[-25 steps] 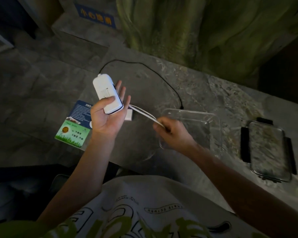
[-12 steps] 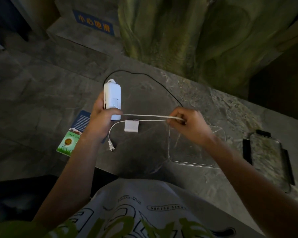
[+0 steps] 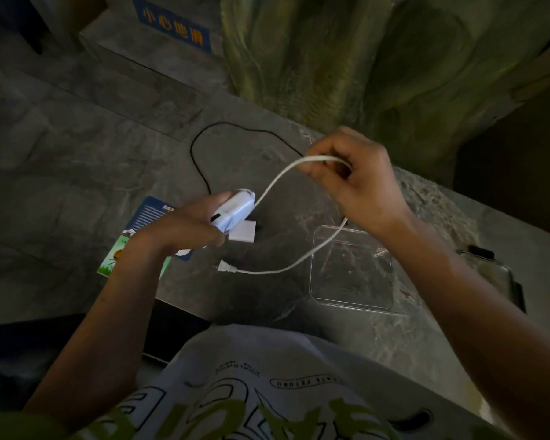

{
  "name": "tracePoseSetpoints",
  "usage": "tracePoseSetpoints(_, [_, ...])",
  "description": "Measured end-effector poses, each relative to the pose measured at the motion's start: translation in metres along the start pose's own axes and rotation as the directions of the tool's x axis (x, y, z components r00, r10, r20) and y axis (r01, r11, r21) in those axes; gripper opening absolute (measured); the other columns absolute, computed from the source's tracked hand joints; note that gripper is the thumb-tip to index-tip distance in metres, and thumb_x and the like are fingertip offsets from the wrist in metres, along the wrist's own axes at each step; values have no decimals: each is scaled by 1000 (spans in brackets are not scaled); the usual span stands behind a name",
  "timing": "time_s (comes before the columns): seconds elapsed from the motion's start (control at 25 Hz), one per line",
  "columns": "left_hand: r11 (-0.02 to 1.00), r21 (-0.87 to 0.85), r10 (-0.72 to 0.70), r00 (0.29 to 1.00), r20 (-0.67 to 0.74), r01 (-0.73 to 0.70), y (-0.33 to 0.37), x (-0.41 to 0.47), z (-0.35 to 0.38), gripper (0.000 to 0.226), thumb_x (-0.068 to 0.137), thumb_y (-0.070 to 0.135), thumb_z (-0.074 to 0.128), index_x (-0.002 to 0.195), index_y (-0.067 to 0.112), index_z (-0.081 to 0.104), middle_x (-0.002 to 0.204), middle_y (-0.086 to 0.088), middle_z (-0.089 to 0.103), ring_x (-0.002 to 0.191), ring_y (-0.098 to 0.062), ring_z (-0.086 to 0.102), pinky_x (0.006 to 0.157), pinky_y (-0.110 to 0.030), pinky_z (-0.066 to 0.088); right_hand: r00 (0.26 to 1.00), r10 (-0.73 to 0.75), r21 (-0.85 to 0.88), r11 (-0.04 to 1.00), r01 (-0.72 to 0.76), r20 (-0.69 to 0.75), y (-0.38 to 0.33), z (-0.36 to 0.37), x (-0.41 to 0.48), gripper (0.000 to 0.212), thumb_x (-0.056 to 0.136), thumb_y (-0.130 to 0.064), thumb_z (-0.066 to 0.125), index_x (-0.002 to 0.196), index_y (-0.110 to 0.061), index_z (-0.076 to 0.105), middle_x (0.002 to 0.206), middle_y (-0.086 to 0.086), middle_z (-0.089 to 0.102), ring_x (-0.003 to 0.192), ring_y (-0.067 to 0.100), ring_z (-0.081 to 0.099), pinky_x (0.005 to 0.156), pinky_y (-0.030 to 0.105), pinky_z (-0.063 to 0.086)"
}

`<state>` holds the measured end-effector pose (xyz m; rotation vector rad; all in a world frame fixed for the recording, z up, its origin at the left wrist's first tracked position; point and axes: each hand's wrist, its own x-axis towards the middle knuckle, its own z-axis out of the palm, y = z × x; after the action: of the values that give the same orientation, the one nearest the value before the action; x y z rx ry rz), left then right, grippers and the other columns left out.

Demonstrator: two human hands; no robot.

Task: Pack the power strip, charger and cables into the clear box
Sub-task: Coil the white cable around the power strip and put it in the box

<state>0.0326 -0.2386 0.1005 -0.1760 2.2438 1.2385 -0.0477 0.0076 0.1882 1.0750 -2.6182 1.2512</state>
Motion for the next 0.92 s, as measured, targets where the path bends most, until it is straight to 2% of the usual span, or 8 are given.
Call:
tracePoseSetpoints(0.08, [999,2,34,988,150,-35,12,-7,-5,78,72,11,66,137,44,39,127,11,57,111,-9,56,86,-34,54,999,12,8,1000,-11,-46,0,2,13,7,88,-19,69,89,-12,68,84,-10,56,70,5,55,64,17,44])
tracePoseSetpoints(0.2, [986,-57,167,931,323,-157,29,-17,-13,67,75,0,70,120,44,47,87,29,67,79,10,62,62,-10,47,992,76,79,995,-68,-105,6,6,30,4,88,-23,68,88,-22,65,87,-1,63,75,13,63,67,29,53])
tracePoseSetpoints(0.36, [932,-205,360,836,414,-300,43,-27,-10,70,60,25,79,121,50,54,120,5,64,109,-14,61,88,-41,55,979,178,176,971,-159,-100,21,16,42,10,86,-23,71,88,-14,69,85,11,68,75,23,66,69,39,56])
tracePoseSetpoints(0.48, [831,-447,516,756,403,-330,46,-30,-7,73,62,31,84,126,50,54,121,14,64,108,-5,59,86,-27,54,979,202,188,962,-196,-13,30,30,33,10,88,-21,68,90,-11,71,80,-1,68,75,8,65,70,33,55])
tracePoseSetpoints(0.64, [563,-748,676,716,172,-352,42,-27,10,77,71,26,79,140,25,46,137,0,56,127,-19,50,102,-34,44,969,85,216,967,-136,230,40,47,2,18,89,-9,58,90,-26,65,84,-20,62,78,0,64,70,21,51])
tracePoseSetpoints(0.76, [362,-897,705,704,84,-255,44,-18,16,103,68,16,81,149,9,17,154,-32,11,144,-46,11,117,-53,17,937,163,139,967,-214,310,43,60,-20,13,93,-13,57,93,-17,69,84,-8,70,77,1,66,73,23,53])
tracePoseSetpoints(0.84, [236,-940,717,697,-3,-247,49,-12,14,106,68,19,80,149,11,12,157,-28,4,147,-40,8,120,-47,10,908,204,113,959,-261,367,40,63,-30,15,96,-19,57,93,-12,70,75,-7,67,66,-2,60,66,12,44])
tracePoseSetpoints(0.92, [102,-957,637,756,-147,-273,47,-8,13,103,67,24,80,149,15,19,158,-22,13,146,-33,18,119,-43,13,893,234,86,954,-287,383,37,60,-36,17,97,-25,56,85,-21,67,63,-12,55,56,-1,51,59,12,38])
